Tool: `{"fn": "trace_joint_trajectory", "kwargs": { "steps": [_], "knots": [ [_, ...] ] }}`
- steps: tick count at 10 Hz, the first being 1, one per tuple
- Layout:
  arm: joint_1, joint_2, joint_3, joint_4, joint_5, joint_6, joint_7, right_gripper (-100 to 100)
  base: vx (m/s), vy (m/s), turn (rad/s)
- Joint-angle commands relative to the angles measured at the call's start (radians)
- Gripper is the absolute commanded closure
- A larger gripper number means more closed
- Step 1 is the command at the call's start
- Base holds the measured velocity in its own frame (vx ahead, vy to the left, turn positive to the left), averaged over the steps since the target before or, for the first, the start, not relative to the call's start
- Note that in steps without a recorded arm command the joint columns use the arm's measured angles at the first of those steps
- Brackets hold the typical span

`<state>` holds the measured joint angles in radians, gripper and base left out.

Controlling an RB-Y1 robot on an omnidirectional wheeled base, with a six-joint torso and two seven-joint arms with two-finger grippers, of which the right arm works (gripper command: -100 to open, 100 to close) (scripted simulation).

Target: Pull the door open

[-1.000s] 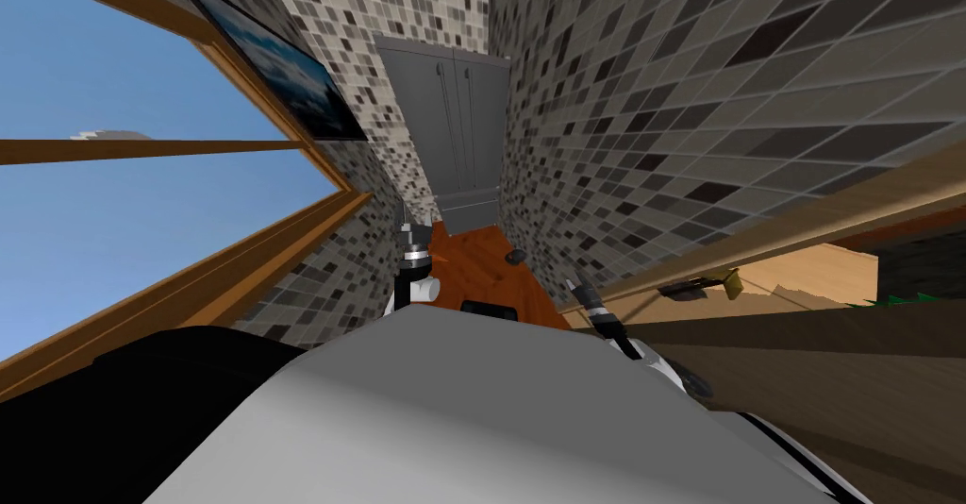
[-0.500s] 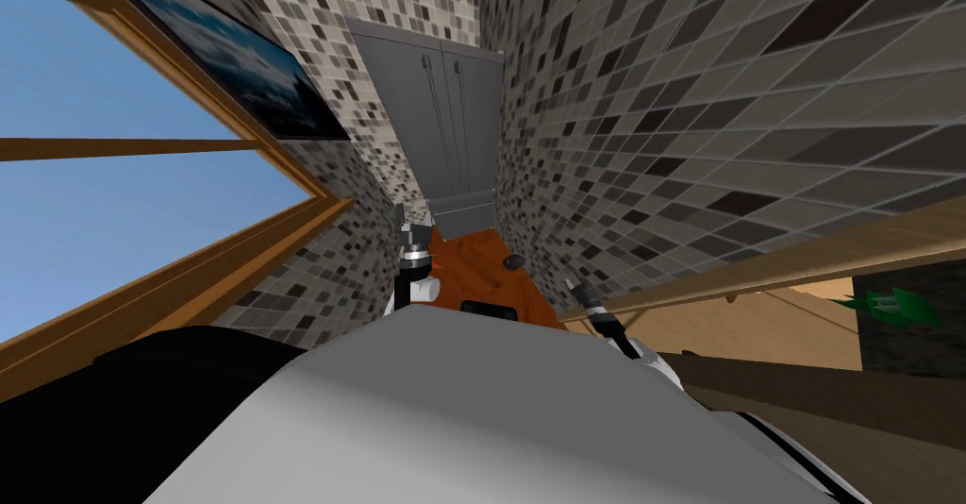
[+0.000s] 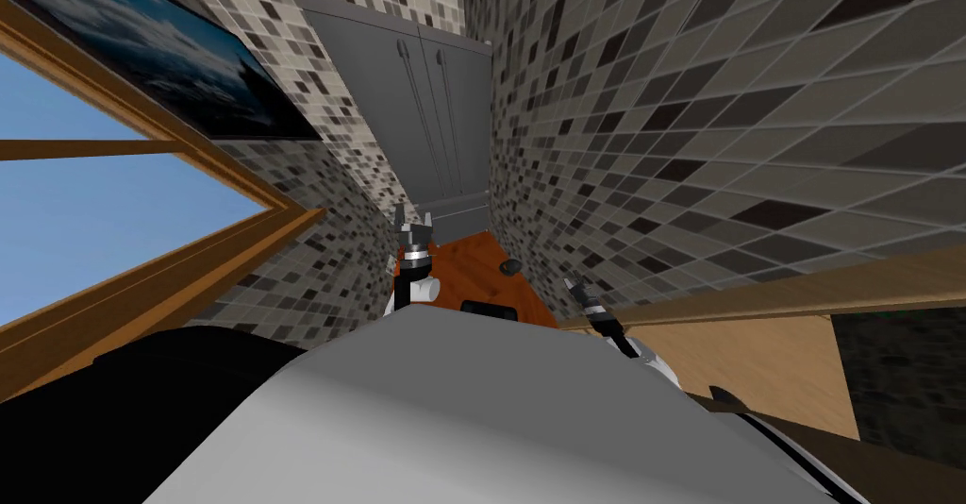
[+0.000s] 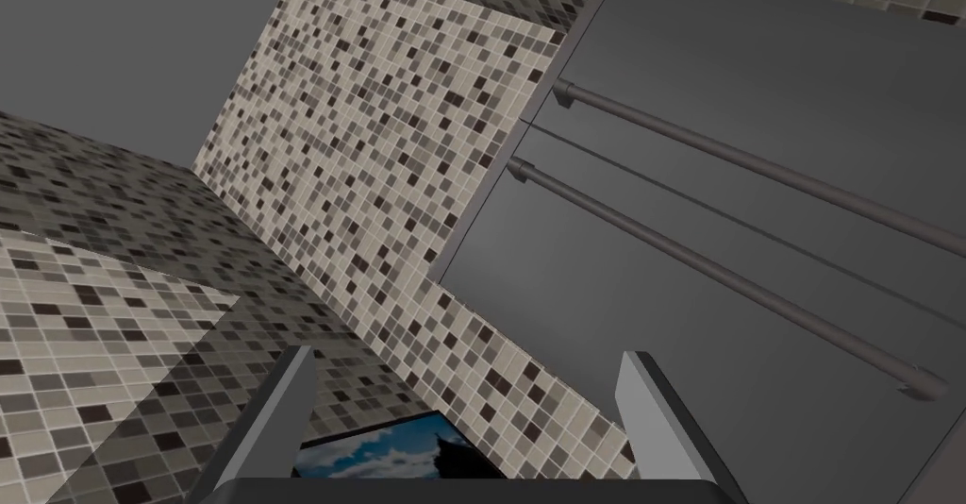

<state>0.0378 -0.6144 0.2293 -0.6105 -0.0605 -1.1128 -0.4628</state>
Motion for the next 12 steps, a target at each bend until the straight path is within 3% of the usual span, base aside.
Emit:
{"fn": "trace_joint_trajectory", "kwargs": {
  "steps": [1,4,8,12],
  "knots": [
    [0.002,0.001,0.001,-0.008,0.002,0.005,0.002,-100,0.210,0.006,-0.092],
    [0.006,0.005,0.003,-0.031,0.007,0.018,0.005,-100,0.224,0.010,-0.167],
    [0.016,0.013,0.008,-0.080,0.018,0.048,0.013,-100,0.185,-0.017,-0.268],
    [0.024,0.020,0.012,-0.123,0.028,0.074,0.019,-100,-0.031,-0.025,-0.261]
  ]
}}
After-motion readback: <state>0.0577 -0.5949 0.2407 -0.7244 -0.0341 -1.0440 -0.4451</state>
